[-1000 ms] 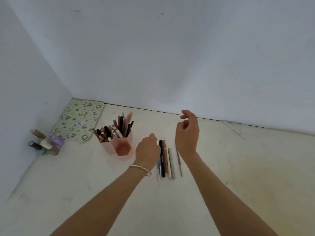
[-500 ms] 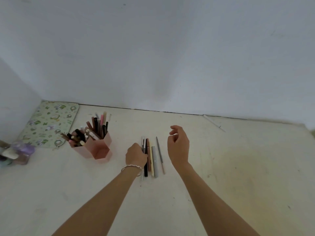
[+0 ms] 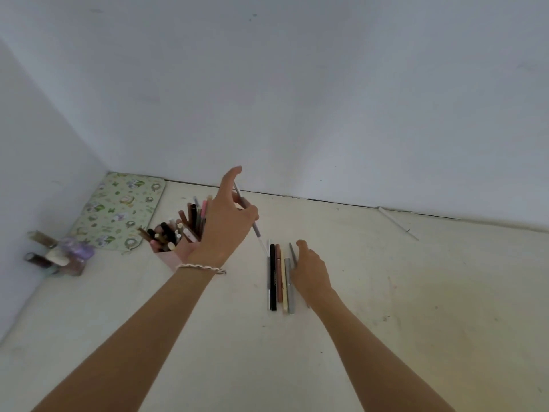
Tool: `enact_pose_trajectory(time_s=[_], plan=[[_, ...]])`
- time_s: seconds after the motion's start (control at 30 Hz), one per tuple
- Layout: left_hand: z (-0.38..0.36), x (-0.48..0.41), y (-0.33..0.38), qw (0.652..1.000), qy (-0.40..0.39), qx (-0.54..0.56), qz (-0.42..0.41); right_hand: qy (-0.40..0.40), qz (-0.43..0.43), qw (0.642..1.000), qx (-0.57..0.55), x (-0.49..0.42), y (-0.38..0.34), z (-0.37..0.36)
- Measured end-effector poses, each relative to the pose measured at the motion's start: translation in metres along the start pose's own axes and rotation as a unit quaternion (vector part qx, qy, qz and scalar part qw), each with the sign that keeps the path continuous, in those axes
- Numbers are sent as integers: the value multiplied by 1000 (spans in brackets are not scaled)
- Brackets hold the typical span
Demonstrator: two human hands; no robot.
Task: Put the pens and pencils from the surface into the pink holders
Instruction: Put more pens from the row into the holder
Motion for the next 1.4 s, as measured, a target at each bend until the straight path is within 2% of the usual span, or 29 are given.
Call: enact_pose_trajectory(time_s=[0.07,0.13,0.23,0.3,0.37,0.53,0.7,0.77,0.87,0.93,1.07,1.17,1.3,1.37,1.4], plan=[[24,-6,8,999,45,-5,-26,-2,-13,999,-37,-5,-6,9],[52,-14,15,995,82,12,-55,9,-43,989,-138,-12,-16,25],[88,-25,17,989,118,51,-70,46,-80,956,-279,-22,-40,53],[102,-29,13,984,133,90,-72,57,-73,932,-350,-27,-57,66],[108,-31,6,983,142,82,-78,59,-53,916,-394,-26,-76,74],[97,-28,-24,987,121,-83,-71,109,46,895,-430,-9,-109,74],[93,-25,-52,966,57,-248,-49,178,121,855,-472,15,-129,60],[94,-22,-56,958,48,-280,-51,198,163,843,-472,22,-138,51],[104,-17,-44,958,116,-247,-90,209,236,841,-439,28,-156,32],[111,-15,-33,957,157,-216,-111,201,277,860,-379,29,-166,17],[111,-8,-11,965,151,-170,-127,171,318,905,-224,26,-169,-14],[106,-3,-1,967,152,-152,-134,239,360,892,-131,27,-160,-23],[79,12,9,961,168,-132,-177,311,293,880,-205,23,-139,0],[46,25,4,961,119,-156,-195,330,238,881,-240,16,-119,17],[25,31,-2,966,71,-174,-176,335,212,882,-254,12,-108,26]])
Point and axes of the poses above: each hand's wrist, its own x-axis away from the middle knuckle, its own z-axis out of the back of the hand, y = z × x, the point moved 2 cm from there along -x, towards the middle knuckle, and after that the axes turned 4 degrees about -z, right-handed, at the moved point
